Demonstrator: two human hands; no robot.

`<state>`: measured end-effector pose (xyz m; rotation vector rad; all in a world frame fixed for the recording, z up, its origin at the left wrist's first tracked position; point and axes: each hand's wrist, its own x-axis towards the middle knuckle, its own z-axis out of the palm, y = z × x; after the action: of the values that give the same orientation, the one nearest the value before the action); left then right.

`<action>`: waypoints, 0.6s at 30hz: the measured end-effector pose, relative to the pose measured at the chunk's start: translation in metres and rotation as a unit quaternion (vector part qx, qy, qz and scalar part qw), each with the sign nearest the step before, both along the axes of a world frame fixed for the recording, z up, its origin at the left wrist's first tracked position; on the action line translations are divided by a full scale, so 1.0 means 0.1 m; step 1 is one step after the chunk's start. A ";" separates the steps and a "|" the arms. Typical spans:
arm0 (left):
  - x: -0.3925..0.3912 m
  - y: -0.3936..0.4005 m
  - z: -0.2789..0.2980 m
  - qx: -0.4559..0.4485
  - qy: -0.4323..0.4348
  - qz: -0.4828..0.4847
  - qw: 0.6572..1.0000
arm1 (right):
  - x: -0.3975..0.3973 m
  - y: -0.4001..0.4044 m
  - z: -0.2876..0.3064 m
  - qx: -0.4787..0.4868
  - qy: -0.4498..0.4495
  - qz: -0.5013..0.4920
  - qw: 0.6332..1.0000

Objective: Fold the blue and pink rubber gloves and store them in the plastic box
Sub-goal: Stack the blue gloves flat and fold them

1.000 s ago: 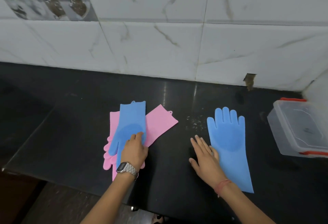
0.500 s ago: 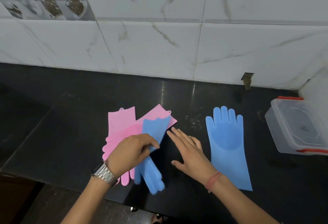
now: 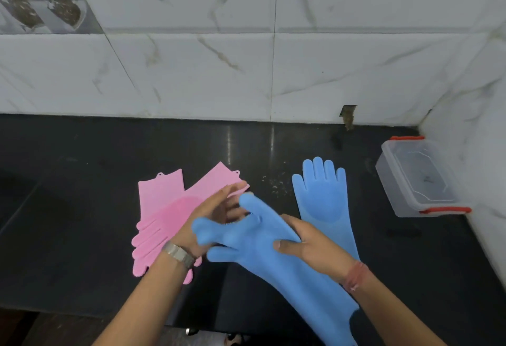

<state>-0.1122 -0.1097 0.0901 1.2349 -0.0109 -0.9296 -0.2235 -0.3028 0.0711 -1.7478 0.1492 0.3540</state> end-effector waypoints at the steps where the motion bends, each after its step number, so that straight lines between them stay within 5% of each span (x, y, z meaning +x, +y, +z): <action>1: 0.01 -0.08 -0.18 0.022 0.054 0.027 0.998 | -0.04 -0.04 -0.01 0.039 0.019 -0.013 0.999; 2: -0.02 -0.05 -0.25 -0.013 0.186 0.085 0.979 | -0.09 -0.09 -0.03 0.084 0.043 -0.031 0.995; 3: -0.10 -0.07 -0.42 0.012 0.198 0.125 0.972 | -0.13 -0.13 -0.04 0.126 0.068 -0.050 0.988; 5: -0.29 -0.25 -0.63 0.057 0.139 0.042 0.988 | -0.22 -0.21 -0.09 0.180 0.101 -0.087 0.975; 12: -0.51 -0.35 -1.10 -0.067 0.290 0.048 0.954 | -0.38 -0.46 -0.28 0.270 0.140 -0.273 0.913; 18: -0.37 -0.78 -0.66 -0.081 0.127 -0.078 0.985 | -0.24 -0.69 -0.08 0.247 0.062 -0.271 0.928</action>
<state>-0.1494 -0.1881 0.0240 0.9680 0.0183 -1.1943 -0.2474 -0.3719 0.0627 -1.1239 0.5721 0.0798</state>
